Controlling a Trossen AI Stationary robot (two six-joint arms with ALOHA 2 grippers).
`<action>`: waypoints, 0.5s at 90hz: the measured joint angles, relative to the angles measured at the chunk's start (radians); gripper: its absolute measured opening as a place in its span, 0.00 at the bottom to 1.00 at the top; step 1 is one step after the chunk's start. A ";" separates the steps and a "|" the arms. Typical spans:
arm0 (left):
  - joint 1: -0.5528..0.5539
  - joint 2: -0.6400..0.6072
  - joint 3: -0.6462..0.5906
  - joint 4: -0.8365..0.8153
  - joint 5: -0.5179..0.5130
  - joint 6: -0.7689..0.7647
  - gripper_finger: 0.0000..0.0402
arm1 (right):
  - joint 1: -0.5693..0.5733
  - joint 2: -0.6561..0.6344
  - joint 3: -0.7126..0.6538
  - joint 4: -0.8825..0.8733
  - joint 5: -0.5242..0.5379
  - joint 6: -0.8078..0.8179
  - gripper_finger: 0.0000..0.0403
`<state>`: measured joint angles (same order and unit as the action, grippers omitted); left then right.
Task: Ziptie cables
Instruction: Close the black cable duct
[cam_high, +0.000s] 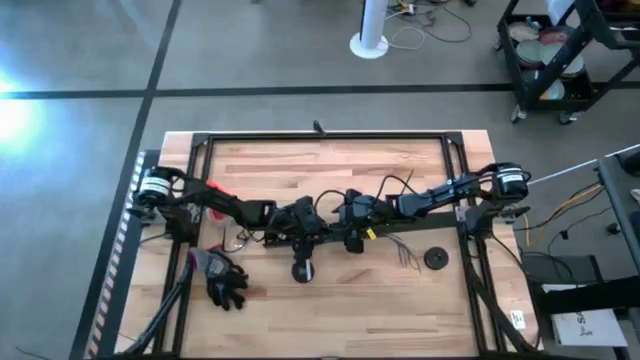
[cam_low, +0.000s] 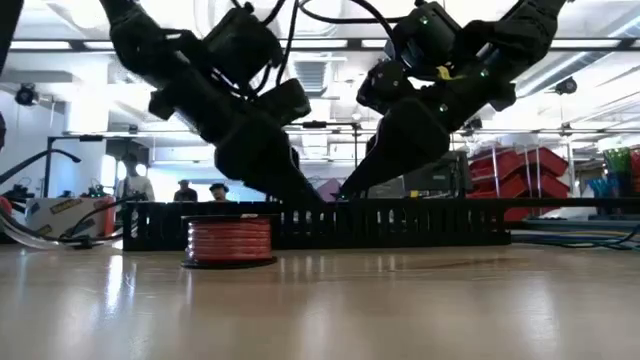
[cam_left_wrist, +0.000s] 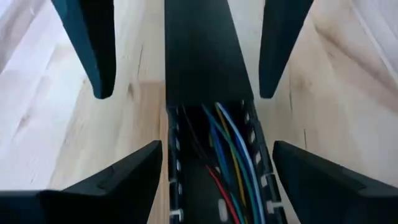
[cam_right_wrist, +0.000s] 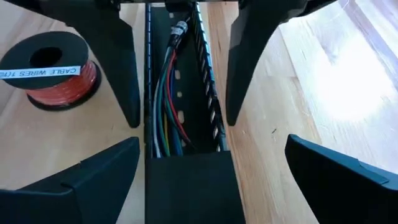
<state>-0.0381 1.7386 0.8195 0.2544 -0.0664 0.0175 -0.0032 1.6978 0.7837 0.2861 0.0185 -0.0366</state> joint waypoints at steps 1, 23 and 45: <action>0.000 0.000 0.003 -0.002 0.000 0.000 0.73 | 0.000 0.000 0.000 -0.002 0.000 -0.001 0.96; 0.005 0.003 0.005 -0.011 0.013 -0.048 0.73 | -0.001 -0.024 0.000 -0.049 -0.026 -0.035 0.96; 0.008 0.018 -0.098 0.150 0.015 -0.102 0.73 | -0.006 -0.012 -0.001 -0.025 -0.047 -0.069 0.96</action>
<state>-0.0303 1.7561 0.7213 0.4048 -0.0509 -0.0841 -0.0093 1.6862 0.7831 0.2613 -0.0280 -0.1058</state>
